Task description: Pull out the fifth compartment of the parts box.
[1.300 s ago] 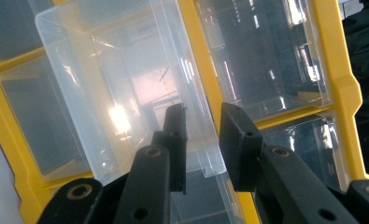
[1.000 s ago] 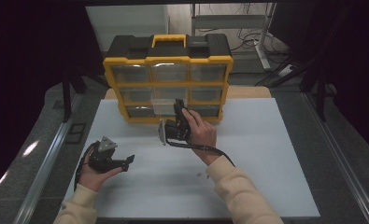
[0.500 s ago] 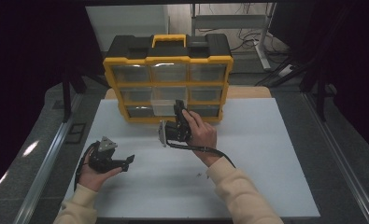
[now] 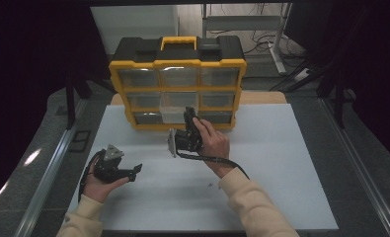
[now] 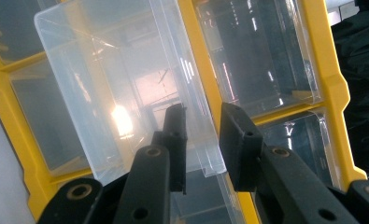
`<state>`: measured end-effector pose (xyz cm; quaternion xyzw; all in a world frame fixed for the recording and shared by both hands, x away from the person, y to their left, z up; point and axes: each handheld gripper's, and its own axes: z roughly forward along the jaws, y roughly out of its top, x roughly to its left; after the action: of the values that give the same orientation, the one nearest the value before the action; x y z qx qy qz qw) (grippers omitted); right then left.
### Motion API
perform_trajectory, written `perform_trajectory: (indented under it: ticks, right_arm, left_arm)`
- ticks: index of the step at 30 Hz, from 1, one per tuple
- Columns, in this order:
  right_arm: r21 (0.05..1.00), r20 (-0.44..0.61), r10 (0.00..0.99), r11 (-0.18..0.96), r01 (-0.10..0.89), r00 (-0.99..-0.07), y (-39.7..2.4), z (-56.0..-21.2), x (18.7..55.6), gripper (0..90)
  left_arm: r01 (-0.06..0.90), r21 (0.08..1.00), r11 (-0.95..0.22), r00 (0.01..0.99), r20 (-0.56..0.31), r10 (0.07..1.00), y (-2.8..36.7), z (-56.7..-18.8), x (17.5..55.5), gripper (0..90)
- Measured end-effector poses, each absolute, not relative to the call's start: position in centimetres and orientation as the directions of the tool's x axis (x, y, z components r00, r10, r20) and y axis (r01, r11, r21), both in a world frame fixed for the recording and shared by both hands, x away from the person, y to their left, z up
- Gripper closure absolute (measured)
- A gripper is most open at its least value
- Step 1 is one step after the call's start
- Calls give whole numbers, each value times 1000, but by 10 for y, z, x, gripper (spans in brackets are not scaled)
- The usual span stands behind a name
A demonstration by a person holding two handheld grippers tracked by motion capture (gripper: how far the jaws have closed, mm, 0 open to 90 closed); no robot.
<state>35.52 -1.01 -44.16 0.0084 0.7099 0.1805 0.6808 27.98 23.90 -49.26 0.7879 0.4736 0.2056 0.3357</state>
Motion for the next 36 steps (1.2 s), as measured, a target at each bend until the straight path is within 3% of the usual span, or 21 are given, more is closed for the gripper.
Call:
perform_trajectory:
  ticks: [36]
  right_arm:
    - [273,-962,262,932,-239,-77,-12,-441,347,720]
  left_arm:
    - [606,725,-326,467,7,884,239,-492,280,126]
